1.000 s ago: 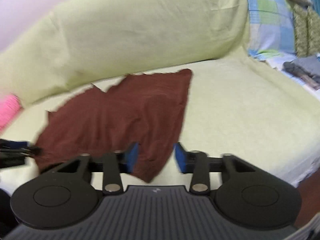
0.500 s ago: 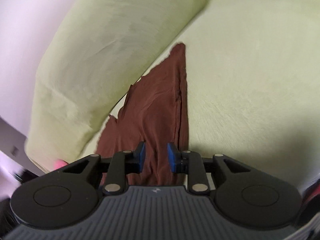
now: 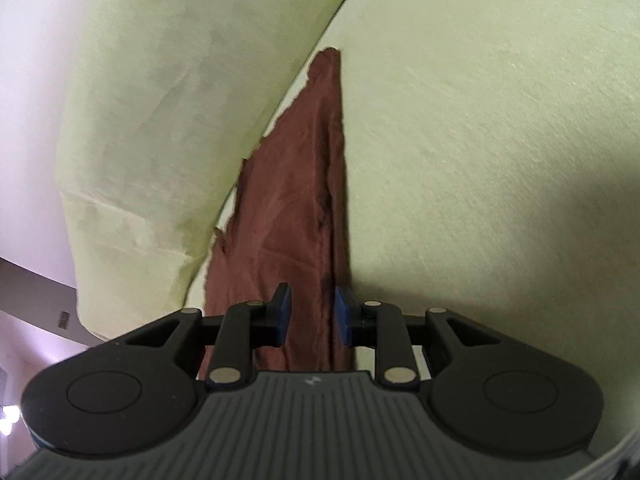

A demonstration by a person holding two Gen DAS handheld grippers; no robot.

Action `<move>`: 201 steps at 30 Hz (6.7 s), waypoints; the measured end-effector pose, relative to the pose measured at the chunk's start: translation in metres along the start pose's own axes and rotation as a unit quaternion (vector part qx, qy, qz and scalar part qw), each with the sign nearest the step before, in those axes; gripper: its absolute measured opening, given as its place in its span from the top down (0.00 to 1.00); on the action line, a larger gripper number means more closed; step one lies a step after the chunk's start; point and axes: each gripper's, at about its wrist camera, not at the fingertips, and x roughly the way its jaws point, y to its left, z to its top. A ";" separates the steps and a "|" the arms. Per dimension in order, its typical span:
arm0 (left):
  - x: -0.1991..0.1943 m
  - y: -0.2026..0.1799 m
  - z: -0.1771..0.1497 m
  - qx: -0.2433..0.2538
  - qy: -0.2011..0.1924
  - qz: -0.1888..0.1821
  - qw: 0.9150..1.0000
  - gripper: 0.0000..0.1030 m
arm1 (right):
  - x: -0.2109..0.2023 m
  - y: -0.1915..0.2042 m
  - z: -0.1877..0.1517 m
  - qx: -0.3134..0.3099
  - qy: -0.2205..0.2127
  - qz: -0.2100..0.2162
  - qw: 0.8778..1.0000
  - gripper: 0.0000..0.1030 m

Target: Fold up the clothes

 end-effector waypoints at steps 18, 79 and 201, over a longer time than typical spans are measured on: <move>0.002 0.000 -0.008 0.008 -0.010 -0.001 1.000 0.47 | 0.007 0.001 0.002 -0.002 0.013 0.000 1.000 0.80; 0.026 -0.055 0.031 0.127 -0.035 0.137 0.982 0.97 | 0.007 -0.002 0.003 -0.034 -0.043 0.032 0.998 0.97; -0.095 0.316 -0.130 -0.325 0.049 0.134 0.935 0.70 | 0.155 0.191 -0.387 -0.784 -0.016 -0.125 0.607 0.77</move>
